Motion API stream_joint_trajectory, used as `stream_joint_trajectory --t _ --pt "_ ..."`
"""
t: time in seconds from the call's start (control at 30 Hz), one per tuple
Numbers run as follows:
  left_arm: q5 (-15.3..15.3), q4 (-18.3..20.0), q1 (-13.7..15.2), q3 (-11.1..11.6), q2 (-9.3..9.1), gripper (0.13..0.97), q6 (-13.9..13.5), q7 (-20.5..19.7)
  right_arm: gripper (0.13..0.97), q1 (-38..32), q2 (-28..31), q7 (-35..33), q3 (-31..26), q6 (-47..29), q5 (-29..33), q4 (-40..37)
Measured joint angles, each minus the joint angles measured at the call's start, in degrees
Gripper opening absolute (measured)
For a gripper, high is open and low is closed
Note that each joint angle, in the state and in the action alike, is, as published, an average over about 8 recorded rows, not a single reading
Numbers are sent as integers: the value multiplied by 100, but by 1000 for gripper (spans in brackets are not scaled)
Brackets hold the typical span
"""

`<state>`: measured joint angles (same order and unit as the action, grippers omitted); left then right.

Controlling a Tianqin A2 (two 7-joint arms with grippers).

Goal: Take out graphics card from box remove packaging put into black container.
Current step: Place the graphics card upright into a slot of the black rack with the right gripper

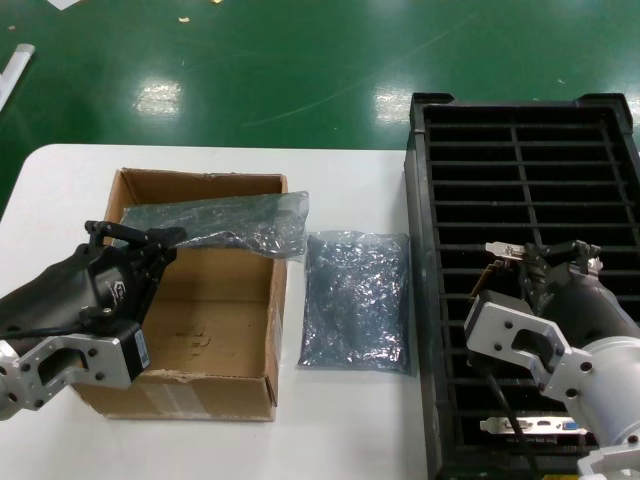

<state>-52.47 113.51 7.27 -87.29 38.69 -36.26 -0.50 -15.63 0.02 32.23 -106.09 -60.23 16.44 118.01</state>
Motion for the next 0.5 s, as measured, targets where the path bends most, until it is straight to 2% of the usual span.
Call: stream_joint_trajectory --t 0.5 --pt "0 0 0 0 0 138 0 0 169 121 0 14 48 192 27 -1"
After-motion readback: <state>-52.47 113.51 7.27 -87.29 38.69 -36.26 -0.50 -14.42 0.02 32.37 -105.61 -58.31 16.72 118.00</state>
